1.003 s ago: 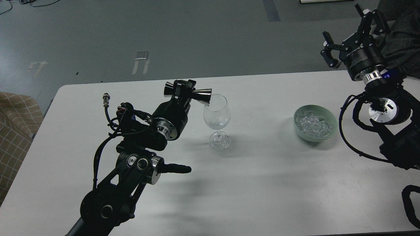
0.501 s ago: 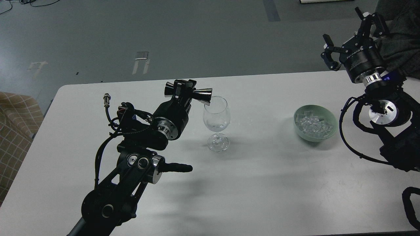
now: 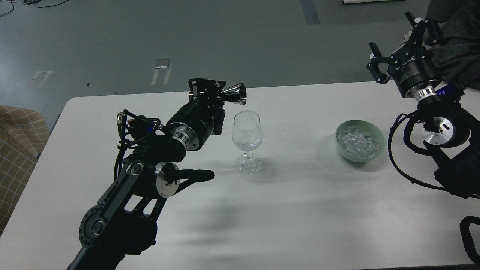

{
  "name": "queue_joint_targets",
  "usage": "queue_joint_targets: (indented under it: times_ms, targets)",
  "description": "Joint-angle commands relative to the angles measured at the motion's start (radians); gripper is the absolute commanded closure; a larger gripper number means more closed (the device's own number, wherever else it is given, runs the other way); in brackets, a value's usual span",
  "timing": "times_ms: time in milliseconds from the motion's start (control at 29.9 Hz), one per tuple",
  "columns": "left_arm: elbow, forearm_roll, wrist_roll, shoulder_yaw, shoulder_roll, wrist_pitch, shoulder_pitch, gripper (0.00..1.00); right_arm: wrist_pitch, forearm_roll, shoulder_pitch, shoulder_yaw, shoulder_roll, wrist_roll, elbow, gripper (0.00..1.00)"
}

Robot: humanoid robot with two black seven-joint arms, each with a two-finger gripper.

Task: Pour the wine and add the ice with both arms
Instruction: 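Turn the jigger upright and move it back from the glass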

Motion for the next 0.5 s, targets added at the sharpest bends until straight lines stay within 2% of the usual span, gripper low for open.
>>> queue_joint_targets:
  times_ms: [0,234,334,468]
  targets:
    - [-0.009,-0.215,-0.001,-0.11,0.0,0.0,0.0,1.0,0.001,0.0,-0.004,0.0,0.0,0.0,0.001,0.0]
    - [0.008,-0.671,-0.008,-0.4,0.0,-0.032,0.077,1.0,0.001,0.0,-0.006,0.0,0.0,0.0,0.004,0.0]
    - [0.035,-0.762,-0.008,-0.5,0.0,-0.098,0.137,1.0,0.001,0.0,-0.006,0.0,0.0,0.0,0.006,0.0]
    - [0.158,-0.787,-0.006,-0.57,0.0,-0.295,0.229,1.0,0.001,0.0,-0.006,0.0,0.003,0.0,0.006,0.0]
